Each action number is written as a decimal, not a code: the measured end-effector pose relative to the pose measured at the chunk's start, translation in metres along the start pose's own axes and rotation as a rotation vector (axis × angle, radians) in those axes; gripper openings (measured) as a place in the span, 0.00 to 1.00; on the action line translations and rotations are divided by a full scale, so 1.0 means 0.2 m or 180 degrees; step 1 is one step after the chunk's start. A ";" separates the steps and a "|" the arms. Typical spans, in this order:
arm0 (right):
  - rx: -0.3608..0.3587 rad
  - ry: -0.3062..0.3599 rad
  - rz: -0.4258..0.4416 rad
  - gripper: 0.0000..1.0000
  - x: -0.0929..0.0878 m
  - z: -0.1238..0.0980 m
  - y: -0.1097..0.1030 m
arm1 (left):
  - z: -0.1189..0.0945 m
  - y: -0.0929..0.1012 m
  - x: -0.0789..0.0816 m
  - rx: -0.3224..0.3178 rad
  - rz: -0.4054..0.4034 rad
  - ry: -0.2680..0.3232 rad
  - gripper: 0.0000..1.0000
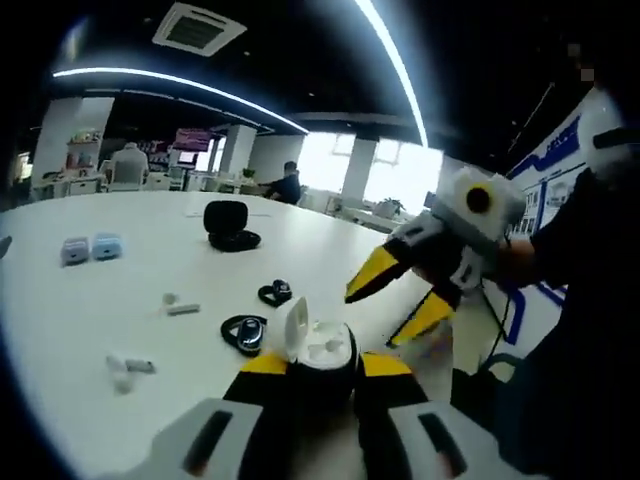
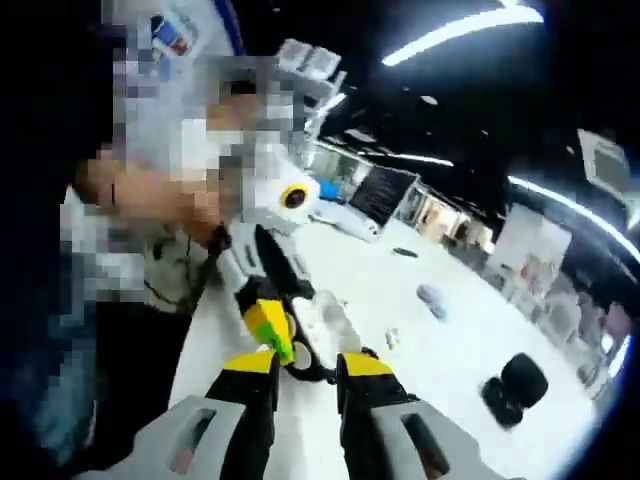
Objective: Pick up the earbuds from the table and place the earbuds into the earbud case
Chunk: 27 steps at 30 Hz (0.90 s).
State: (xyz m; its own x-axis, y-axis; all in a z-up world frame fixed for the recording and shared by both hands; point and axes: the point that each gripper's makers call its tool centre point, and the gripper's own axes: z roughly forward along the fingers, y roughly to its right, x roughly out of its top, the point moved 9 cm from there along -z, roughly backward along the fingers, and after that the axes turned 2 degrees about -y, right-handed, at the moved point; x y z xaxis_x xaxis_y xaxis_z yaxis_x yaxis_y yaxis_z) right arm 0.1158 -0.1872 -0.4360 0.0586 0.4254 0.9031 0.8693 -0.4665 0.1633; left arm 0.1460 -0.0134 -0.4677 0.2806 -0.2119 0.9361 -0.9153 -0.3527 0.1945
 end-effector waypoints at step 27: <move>-0.0115 0.0337 0.1721 0.26 -0.01 0.17 -0.05 | -0.02 0.03 -0.06 0.0166 0.0596 -0.0160 0.25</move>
State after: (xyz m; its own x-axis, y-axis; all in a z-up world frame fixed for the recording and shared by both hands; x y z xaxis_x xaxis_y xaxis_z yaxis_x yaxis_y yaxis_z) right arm 0.1230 -0.1571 -0.4534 0.4408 0.0382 0.8968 0.7115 -0.6240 -0.3231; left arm 0.1354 -0.0089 -0.4770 0.1222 -0.3230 0.9385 -0.9370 -0.3493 0.0018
